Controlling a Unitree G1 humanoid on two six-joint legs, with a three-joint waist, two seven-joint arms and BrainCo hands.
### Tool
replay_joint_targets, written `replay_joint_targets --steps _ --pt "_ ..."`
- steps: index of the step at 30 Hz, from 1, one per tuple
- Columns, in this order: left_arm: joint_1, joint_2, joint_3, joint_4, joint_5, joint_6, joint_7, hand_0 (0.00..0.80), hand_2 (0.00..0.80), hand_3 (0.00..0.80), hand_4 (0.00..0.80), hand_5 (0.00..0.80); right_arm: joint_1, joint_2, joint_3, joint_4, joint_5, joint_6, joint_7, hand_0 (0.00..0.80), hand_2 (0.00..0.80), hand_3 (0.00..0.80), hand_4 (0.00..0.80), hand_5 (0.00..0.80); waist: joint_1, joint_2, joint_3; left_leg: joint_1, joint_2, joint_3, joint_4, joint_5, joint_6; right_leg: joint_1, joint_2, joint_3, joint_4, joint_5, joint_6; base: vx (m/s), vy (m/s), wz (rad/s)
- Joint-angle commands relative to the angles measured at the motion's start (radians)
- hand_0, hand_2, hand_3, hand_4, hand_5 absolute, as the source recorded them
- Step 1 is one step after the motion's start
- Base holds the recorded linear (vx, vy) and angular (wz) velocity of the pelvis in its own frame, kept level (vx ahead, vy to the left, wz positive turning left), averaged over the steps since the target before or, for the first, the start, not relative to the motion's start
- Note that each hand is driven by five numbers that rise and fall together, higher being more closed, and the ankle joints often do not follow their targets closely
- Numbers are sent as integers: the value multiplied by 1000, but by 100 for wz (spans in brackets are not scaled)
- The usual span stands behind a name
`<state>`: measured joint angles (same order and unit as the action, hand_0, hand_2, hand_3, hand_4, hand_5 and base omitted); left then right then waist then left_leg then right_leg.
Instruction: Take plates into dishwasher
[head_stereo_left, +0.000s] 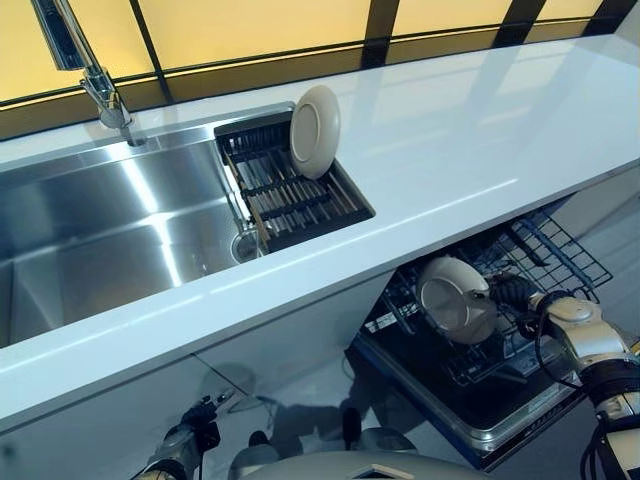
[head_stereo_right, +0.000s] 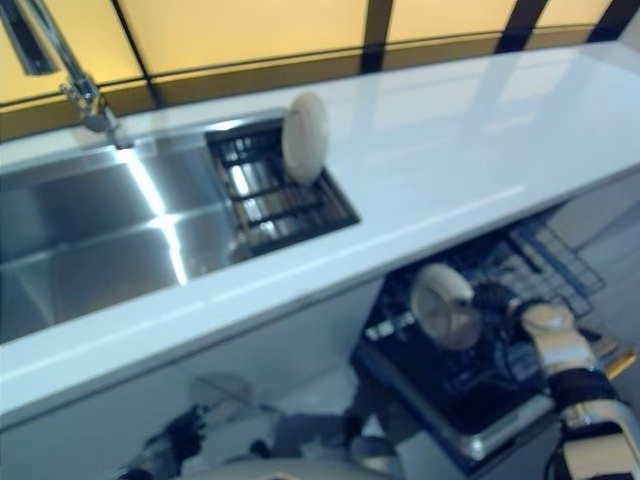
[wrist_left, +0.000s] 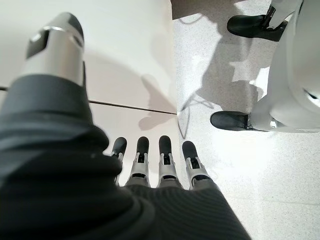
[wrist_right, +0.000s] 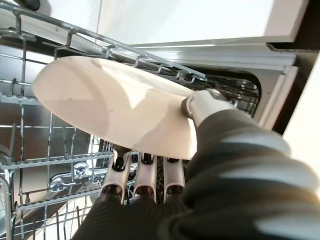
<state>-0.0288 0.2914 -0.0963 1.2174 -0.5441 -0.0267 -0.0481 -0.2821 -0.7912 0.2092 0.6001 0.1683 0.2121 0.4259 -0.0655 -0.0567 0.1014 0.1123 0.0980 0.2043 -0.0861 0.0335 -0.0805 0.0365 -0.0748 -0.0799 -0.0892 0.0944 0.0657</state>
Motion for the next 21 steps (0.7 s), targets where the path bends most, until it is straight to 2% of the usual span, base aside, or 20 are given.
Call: replay_joint_targets --steps 1,9,10,11,21 --pt "-76 20 -27 24 -5 -11 1 0 0 0 0 0 -150 40 52 72 -17 -7 -2 800 800 800 800 800 21 -32 -6 1 -11 -45 -1 -31 29 27 -54 -19 16 -5 67 14 17 7" --pt "-83 19 -33 30 -1 -10 -5 0 0 0 0 0 -199 60 82 142 -38 23 27 800 800 800 800 800 36 -30 -11 -1 -12 -53 -1 -30 28 30 -55 -25 16 -9 64 2 5 5" --pt "-83 18 -34 30 -2 -12 -5 0 0 0 0 0 -200 60 83 146 -36 24 23 734 734 734 734 734 37 -30 -11 -1 -11 -53 -1 -30 28 30 -55 -26 16 -9 64 0 0 0" --pt "-83 15 -38 30 -6 -15 -3 0 0 0 0 0 -202 62 84 159 -31 23 13 0 0 0 0 0 38 -30 -10 0 -11 -53 -1 -30 28 31 -56 -27 16 -9 64 0 0 0" --pt "-85 21 -34 35 -5 -17 -3 0 0 0 0 0 -213 51 63 179 -21 39 12 0 0 0 0 0 39 -32 -10 3 -12 -58 -1 -31 29 35 -53 -21 16 -10 62 0 0 0"
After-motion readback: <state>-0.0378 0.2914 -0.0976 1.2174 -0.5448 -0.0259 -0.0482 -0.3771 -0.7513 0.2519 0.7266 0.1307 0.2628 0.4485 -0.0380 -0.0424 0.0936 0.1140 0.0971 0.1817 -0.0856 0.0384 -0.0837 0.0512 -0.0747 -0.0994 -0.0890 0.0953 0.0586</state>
